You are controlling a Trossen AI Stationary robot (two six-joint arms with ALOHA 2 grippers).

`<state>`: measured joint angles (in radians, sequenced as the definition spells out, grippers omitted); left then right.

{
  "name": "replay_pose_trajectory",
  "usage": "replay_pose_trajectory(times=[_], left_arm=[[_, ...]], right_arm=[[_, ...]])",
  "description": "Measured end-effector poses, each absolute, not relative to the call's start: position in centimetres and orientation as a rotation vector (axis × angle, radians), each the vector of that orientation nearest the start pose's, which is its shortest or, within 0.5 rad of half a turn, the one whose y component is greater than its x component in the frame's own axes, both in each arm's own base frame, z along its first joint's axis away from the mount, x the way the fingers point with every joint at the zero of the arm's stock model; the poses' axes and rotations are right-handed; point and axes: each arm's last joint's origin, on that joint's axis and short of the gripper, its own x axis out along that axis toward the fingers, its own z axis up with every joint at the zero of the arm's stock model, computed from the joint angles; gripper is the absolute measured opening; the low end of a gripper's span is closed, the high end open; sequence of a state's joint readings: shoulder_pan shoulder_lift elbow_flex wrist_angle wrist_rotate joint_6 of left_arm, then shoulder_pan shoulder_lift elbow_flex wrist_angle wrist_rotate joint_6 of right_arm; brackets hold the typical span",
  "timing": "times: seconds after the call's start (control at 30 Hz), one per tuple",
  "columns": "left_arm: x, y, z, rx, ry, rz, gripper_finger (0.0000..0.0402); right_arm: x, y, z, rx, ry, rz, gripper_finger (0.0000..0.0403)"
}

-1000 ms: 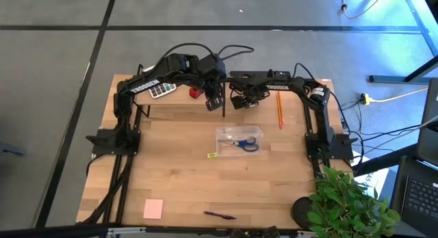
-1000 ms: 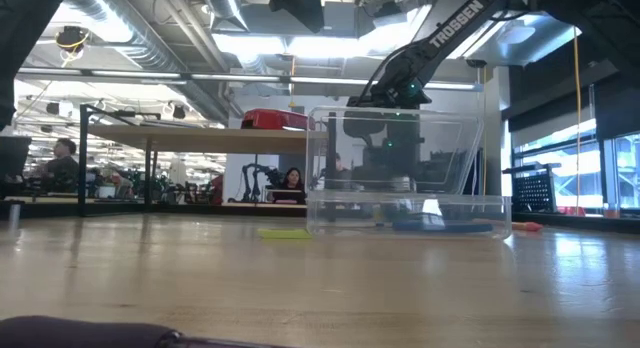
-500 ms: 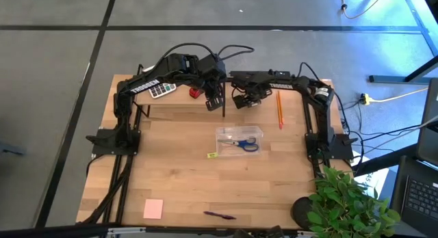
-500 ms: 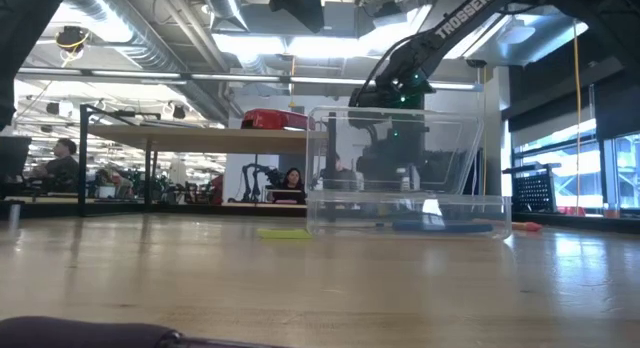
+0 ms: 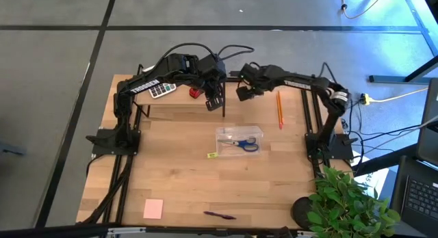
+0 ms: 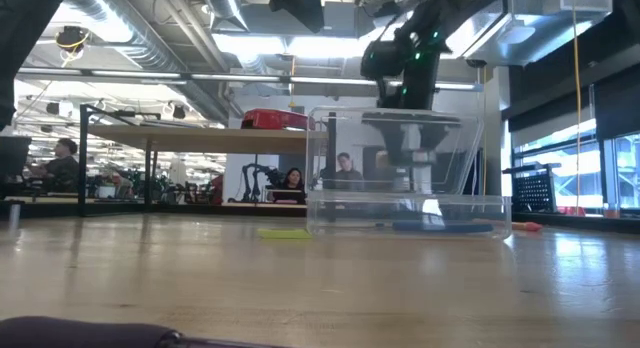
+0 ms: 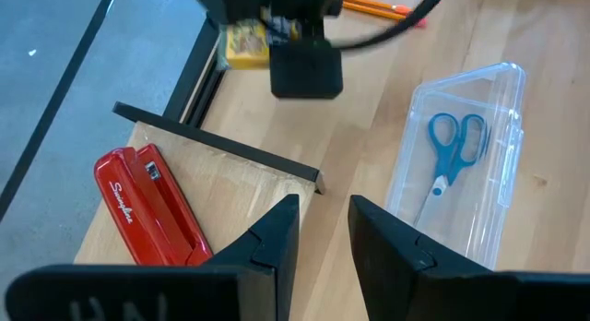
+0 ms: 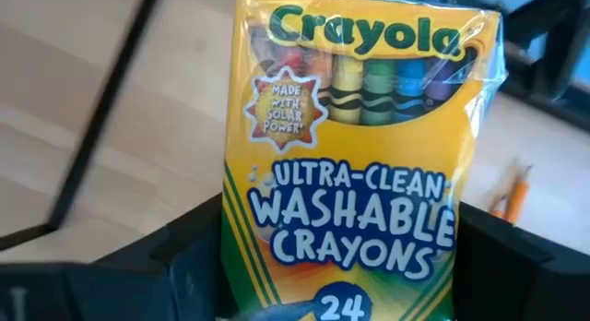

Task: Pack school essentials
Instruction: Put the yellow crayon box into the supply box

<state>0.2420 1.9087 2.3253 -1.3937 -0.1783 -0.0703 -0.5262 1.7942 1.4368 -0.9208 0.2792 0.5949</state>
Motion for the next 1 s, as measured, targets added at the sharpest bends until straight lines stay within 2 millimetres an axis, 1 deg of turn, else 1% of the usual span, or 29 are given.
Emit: replay_pose_trajectory(times=[0.13,0.23,0.5,0.6,0.77,0.83,0.93,1.0], left_arm=[[34.9,9.2,42.7,-0.095,0.97,0.421,0.0089],[35.0,9.2,42.7,-0.094,0.968,0.422,0.0089],[35.1,9.2,42.8,-0.077,0.955,0.404,0.0089],[34.9,9.1,43.0,-0.07,0.952,0.396,0.0089],[34.9,9.1,43.0,-0.075,0.952,0.397,0.0089],[34.9,9.1,43.0,-0.075,0.953,0.397,0.0089],[34.8,8.8,43.1,-0.073,0.95,0.392,0.0089],[34.3,8.4,43.6,-0.068,0.935,0.384,0.0089]], right_arm=[[29.3,-18.0,26.7,0.598,0.993,-1.058,0.031],[28.6,-17.4,28.4,0.552,0.963,-1.02,0.031],[27.3,-14.4,32.3,0.379,0.906,-0.879,0.031],[27.3,-13.1,33.3,0.32,0.887,-0.823,0.031],[28.2,-11.1,35.4,0.216,0.856,-0.716,0.031],[28.4,-10.5,36.2,0.185,0.837,-0.7,0.031],[28.2,-9.7,37.4,0.137,0.861,-0.677,0.031],[28.1,-9.1,38.0,0.104,0.874,-0.654,0.031]])
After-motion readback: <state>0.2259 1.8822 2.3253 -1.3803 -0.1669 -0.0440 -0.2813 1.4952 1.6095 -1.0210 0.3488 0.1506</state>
